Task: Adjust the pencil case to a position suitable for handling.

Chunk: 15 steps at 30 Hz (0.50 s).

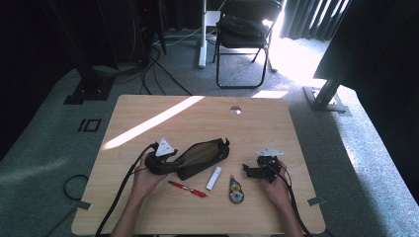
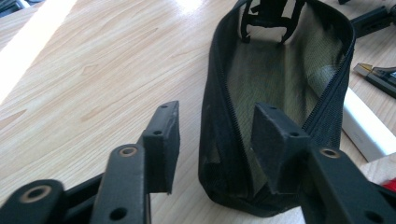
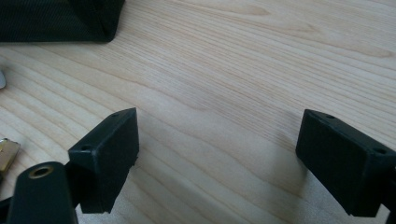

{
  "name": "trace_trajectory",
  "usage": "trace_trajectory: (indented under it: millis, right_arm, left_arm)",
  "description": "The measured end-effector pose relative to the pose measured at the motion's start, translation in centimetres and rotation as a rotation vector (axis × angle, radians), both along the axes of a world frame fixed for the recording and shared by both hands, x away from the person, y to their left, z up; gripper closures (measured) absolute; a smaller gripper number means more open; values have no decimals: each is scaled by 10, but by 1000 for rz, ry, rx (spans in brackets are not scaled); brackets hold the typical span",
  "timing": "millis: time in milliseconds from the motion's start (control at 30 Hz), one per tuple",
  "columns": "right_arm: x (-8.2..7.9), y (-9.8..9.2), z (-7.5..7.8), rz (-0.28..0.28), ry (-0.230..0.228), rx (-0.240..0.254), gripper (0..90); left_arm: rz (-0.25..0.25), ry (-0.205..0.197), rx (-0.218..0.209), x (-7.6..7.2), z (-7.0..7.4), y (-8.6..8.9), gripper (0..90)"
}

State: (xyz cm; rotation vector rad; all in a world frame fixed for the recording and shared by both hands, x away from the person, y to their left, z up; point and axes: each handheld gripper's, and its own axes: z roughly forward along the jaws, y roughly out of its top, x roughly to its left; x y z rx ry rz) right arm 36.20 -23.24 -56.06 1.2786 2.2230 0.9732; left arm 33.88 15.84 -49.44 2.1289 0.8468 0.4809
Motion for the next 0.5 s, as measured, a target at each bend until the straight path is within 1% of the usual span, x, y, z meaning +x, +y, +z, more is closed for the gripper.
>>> trace_trajectory:
  millis: [167, 300, 400, 500]
  right_arm:
    - [0, 0, 0, 0, 0, 0, 131]
    - [0, 0, 0, 0, 0, -1, 131]
    - [0, 0, 0, 0, 0, 0, 131]
    - [0, 0, 0, 0, 0, 0, 131]
  left_arm:
    - [2, -11, -8, -8, 5, 6, 484]
    - [-17, -26, 0, -14, 9, 6, 485]
    - [-21, -23, 4, -16, 10, 6, 488]
    - [-33, -15, -4, -20, 11, 6, 488]
